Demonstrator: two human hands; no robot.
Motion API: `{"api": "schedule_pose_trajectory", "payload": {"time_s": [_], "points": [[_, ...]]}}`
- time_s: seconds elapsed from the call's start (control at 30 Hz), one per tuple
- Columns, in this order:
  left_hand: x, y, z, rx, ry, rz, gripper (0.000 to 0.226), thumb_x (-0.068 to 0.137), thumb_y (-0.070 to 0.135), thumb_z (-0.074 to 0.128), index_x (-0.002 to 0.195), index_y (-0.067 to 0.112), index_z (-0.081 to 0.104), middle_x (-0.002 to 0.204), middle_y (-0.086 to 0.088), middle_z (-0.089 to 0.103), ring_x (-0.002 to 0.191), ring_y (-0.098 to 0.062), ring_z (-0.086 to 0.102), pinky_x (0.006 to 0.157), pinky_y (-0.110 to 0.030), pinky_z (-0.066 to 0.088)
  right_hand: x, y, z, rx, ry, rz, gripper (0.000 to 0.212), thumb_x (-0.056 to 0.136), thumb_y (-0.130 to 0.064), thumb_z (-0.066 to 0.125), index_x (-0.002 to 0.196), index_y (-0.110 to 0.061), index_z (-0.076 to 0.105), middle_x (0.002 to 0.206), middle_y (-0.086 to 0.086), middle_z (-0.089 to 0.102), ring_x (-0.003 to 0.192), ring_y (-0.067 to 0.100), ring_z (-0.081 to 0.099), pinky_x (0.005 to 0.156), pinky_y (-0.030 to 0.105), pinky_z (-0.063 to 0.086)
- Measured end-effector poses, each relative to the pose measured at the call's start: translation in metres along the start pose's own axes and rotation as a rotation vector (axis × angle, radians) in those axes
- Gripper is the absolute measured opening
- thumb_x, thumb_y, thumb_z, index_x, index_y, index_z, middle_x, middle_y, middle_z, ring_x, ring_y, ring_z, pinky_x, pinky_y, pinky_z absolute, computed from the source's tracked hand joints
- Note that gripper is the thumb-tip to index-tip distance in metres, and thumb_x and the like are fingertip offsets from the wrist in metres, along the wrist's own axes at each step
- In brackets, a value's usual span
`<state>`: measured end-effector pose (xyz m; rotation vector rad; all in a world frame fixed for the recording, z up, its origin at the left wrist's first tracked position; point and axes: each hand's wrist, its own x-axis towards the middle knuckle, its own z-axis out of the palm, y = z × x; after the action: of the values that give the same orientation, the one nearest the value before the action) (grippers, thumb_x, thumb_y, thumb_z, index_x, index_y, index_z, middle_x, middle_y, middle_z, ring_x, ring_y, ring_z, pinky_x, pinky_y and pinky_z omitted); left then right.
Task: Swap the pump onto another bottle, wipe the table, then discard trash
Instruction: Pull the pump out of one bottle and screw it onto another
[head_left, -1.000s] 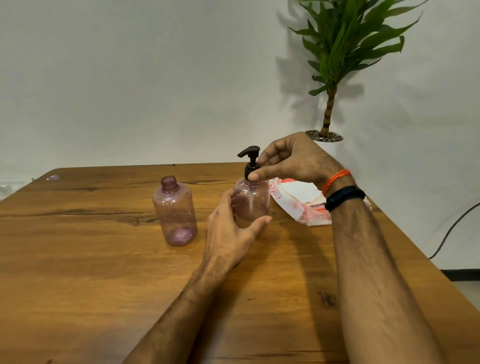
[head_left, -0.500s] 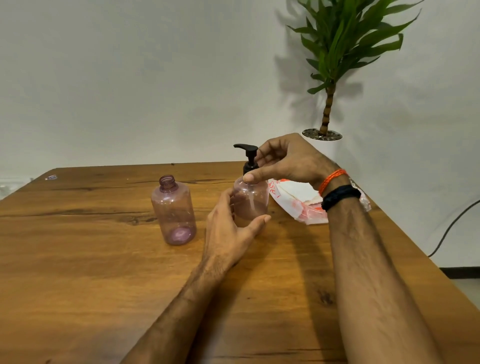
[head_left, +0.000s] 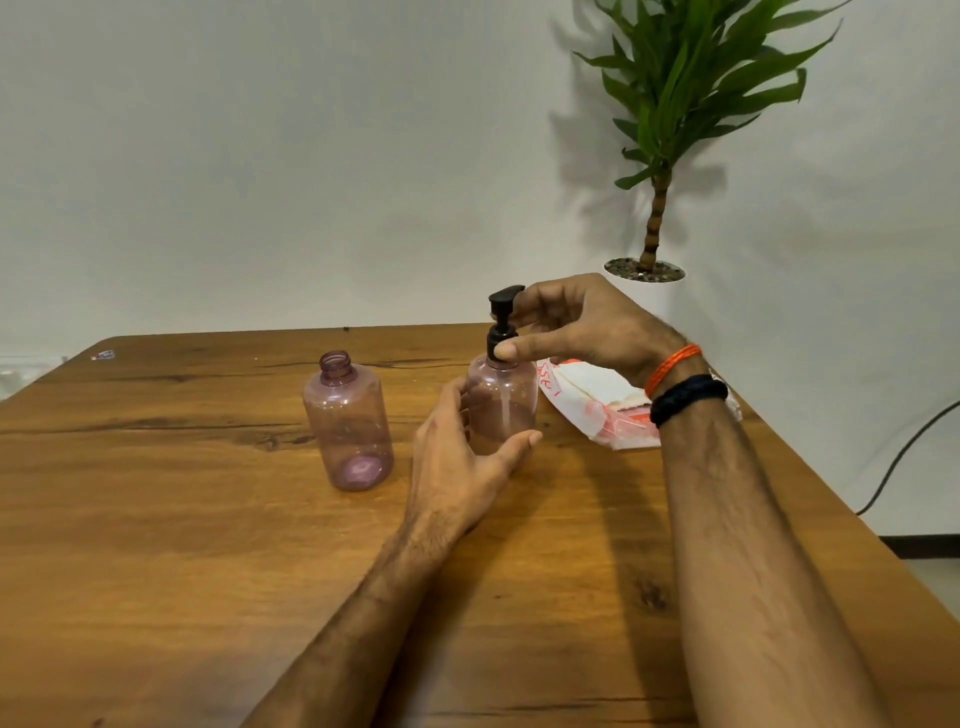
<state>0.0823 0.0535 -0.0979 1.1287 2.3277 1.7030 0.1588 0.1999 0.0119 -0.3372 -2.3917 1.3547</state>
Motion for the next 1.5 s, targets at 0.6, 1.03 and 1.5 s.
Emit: {"api": "schedule_pose_trajectory", "payload": {"time_s": [0.6, 1.03, 1.5], "points": [[0.000, -0.002, 0.000, 0.003, -0.016, -0.023, 0.088, 0.064, 0.048, 0.084, 0.138, 0.028, 0.041, 0.137, 0.004, 0.054, 0.120, -0.011, 0.054, 0.099, -0.033, 0.051, 0.001, 0.001, 0.002, 0.064, 0.009, -0.011, 0.031, 0.066, -0.004, 0.086, 0.093, -0.003, 0.073, 0.074, -0.005, 0.075, 0.066, -0.001, 0.069, 0.055, 0.009, 0.047], [0.000, 0.000, 0.000, -0.003, -0.022, -0.021, 0.087, 0.065, 0.046, 0.084, 0.138, 0.027, 0.041, 0.136, 0.005, 0.054, 0.116, -0.008, 0.053, 0.094, -0.026, 0.049, 0.003, 0.006, 0.005, 0.098, 0.007, -0.059, 0.035, 0.066, -0.002, 0.084, 0.100, -0.001, 0.073, 0.091, 0.005, 0.077, 0.085, 0.011, 0.074, 0.075, 0.021, 0.057], [-0.001, 0.003, -0.002, -0.013, -0.019, -0.017, 0.085, 0.066, 0.043, 0.085, 0.138, 0.025, 0.042, 0.135, 0.004, 0.056, 0.119, -0.012, 0.055, 0.099, -0.035, 0.052, 0.004, 0.003, 0.009, 0.031, 0.043, -0.036, 0.029, 0.062, -0.008, 0.088, 0.086, -0.007, 0.071, 0.076, -0.001, 0.071, 0.065, 0.001, 0.067, 0.062, 0.013, 0.052]]}}
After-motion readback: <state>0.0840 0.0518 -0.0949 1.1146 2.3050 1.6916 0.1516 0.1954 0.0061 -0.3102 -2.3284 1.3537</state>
